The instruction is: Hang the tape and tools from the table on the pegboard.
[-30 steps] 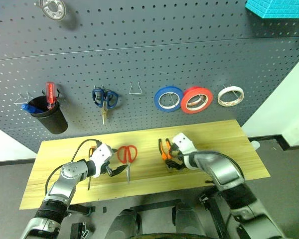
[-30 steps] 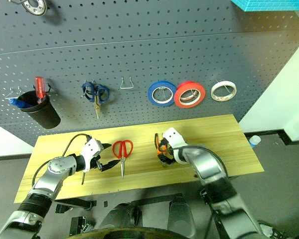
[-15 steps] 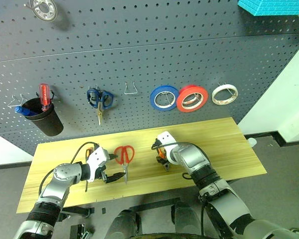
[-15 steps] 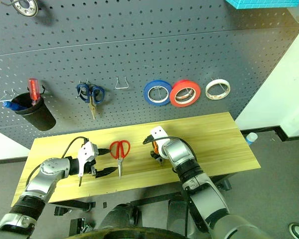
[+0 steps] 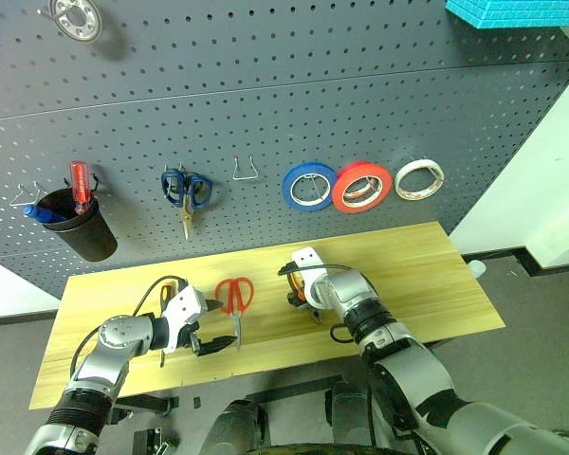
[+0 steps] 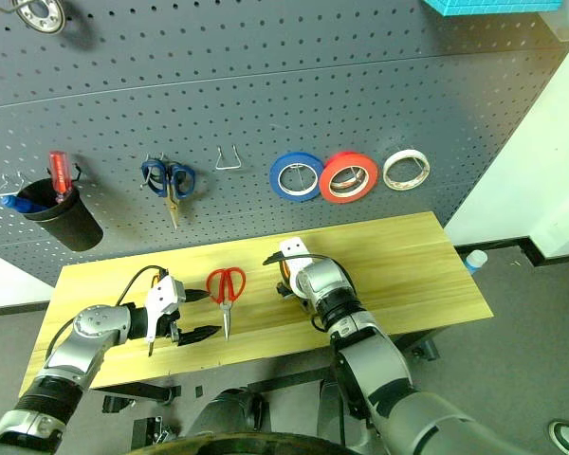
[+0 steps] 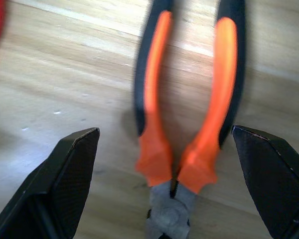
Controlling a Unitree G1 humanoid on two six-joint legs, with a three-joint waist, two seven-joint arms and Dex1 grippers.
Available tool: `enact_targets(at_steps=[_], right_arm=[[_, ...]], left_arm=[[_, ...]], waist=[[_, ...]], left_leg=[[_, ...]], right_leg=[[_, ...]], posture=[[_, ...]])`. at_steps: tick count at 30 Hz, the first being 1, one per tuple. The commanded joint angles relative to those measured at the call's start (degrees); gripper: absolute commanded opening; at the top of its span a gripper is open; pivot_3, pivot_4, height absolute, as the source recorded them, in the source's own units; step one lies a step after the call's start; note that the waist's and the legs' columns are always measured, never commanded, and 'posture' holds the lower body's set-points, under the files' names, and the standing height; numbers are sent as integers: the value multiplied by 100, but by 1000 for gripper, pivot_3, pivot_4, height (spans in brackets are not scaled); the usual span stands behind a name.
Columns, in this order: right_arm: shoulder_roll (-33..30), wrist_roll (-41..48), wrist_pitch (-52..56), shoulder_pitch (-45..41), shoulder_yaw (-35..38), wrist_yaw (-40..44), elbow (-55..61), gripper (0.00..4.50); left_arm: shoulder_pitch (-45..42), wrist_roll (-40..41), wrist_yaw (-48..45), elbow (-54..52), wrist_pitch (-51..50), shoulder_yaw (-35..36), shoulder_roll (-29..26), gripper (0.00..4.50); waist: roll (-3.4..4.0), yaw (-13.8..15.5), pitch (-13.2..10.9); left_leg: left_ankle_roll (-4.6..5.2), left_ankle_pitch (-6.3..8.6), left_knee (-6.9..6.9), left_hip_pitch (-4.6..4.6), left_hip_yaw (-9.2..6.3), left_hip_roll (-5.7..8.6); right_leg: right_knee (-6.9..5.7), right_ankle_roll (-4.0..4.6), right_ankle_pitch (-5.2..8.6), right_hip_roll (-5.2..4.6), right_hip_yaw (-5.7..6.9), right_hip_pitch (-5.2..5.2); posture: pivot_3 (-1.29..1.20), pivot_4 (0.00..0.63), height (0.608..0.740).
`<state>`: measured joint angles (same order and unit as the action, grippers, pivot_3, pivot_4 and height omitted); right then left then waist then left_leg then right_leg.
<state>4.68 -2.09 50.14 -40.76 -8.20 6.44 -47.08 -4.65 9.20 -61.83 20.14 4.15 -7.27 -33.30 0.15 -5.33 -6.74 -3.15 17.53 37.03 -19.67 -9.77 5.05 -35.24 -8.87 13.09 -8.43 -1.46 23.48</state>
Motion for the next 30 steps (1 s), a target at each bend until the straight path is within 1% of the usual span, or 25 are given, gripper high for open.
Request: enact_targets(at_steps=[1,2,3,4,5,6,7,8,9,10,13,15,17,18,21,23,25,27,30], right_arm=[[126,-106,-201,-161,-40,-131,-276,4440],[136,-136,-223,-153,-83,-132,-319,4440],[139,-183,-255,-144,-135,-135,-353,4072],[141,-211,-283,-126,-175,-108,-385,3876],[145,-222,-297,-110,-188,-87,-409,3570],[146,-231,-323,-102,-190,-86,-422,3153],[142,-240,-366,-98,-201,-69,-427,2954],[136,-242,-396,-95,-206,-50,-422,2530],[131,-247,-423,-94,-213,-34,-417,2247],[117,-283,-491,-89,-259,-13,-406,2097],[100,-295,-529,-75,-296,53,-360,2098],[52,-320,-599,-11,-450,293,-134,2098],[-168,-535,-870,185,-990,794,457,2098],[-403,-584,-1092,398,-1267,1169,1074,2098],[-1005,-690,-1806,893,-1766,1871,2450,2098],[-1473,-510,-2351,1245,-1724,2331,3561,2098],[-1685,-129,-2410,1458,-1494,2736,4376,2098],[-1774,158,-2434,1539,-1324,2988,4885,2098],[-1701,855,-2275,1360,-940,3361,5897,2098]], left_arm=[[8,-18,40,-53,117,83,-33,4500],[13,-17,53,-55,122,87,-32,4500],[17,-16,67,-56,128,91,-32,4500],[19,-16,79,-56,134,95,-34,4500],[20,-12,87,-58,135,98,-37,4500],[21,-4,93,-64,136,106,-42,4500],[23,6,95,-74,131,114,-48,4500],[28,16,98,-88,125,120,-51,4500],[33,25,100,-98,122,126,-52,4500],[42,37,101,-107,120,135,-53,4500],[92,79,110,-140,117,177,-55,4500],[173,137,112,-201,158,231,-56,4500],[308,394,176,-373,382,486,42,4500],[443,751,207,-586,448,793,136,4500],[785,1509,176,-1067,408,1418,272,4500],[1282,2011,60,-1405,469,1948,275,4500],[1630,2341,-7,-1565,486,2354,268,4500],[1828,2556,-76,-1653,453,2642,247,4500],[1984,3180,-185,-1733,491,3363,258,4500]], waist=[[0,-34,0],[1,-59,1],[1,-70,1],[1,-72,1],[1,-72,1],[1,-72,1],[1,-72,1],[1,-73,2],[2,-72,1],[2,-71,1],[3,-76,1],[3,-77,1],[4,-78,0],[4,-77,0],[4,-54,-1],[3,-65,0],[3,-85,0],[2,-54,-2],[-10,0,-14]], left_leg=[[0,0,0,0,0,0],[0,0,-1,0,0,0],[0,0,-1,1,0,0],[0,0,-1,3,0,0],[0,0,-1,4,-1,0],[0,0,-1,6,-2,0],[0,0,-1,8,-2,0],[0,0,0,10,-2,0],[-1,0,0,13,-2,0],[-1,-1,0,14,-2,0],[-2,-1,0,15,-4,0],[-2,-1,-1,15,-5,0],[-2,-1,-2,13,-5,-1],[-2,-1,-2,9,-4,-1],[-2,-1,-1,-15,-7,-1],[-8,-5,3,-46,-6,0],[-18,-10,2,-79,-4,0],[-17,-10,-5,-76,2,-2],[-21,-12,-1,-79,3,-6]], right_leg=[[0,0,0,0,0,0],[0,0,0,0,0,0],[0,0,0,0,-1,0],[-2,0,0,0,-1,-1],[-4,0,0,1,-1,-1],[-5,0,0,1,-1,-2],[-6,0,0,1,-1,-4],[-8,0,0,1,-1,-5],[-9,0,0,1,-1,-7],[-10,0,0,1,-1,-7],[-13,0,0,2,-1,-7],[-13,0,0,4,-1,-6],[-11,0,0,3,-2,-4],[-10,0,0,3,-2,-1],[-3,-2,1,-3,-2,16],[-4,-4,1,-6,-2,47],[-9,-3,0,-6,-8,87],[-8,-3,1,-2,-12,89],[-8,-1,1,3,-9,84]], posture=[[-88,84,738],[-84,84,738],[-84,84,738],[-84,84,738],[-84,84,738],[-84,84,738],[-84,84,738],[-83,86,738],[-83,86,738],[-83,86,738],[-83,86,738],[-83,86,738],[-85,84,738],[-85,84,738],[-88,86,738],[-89,87,738],[-89,87,738],[-81,90,738],[-83,93,738]])
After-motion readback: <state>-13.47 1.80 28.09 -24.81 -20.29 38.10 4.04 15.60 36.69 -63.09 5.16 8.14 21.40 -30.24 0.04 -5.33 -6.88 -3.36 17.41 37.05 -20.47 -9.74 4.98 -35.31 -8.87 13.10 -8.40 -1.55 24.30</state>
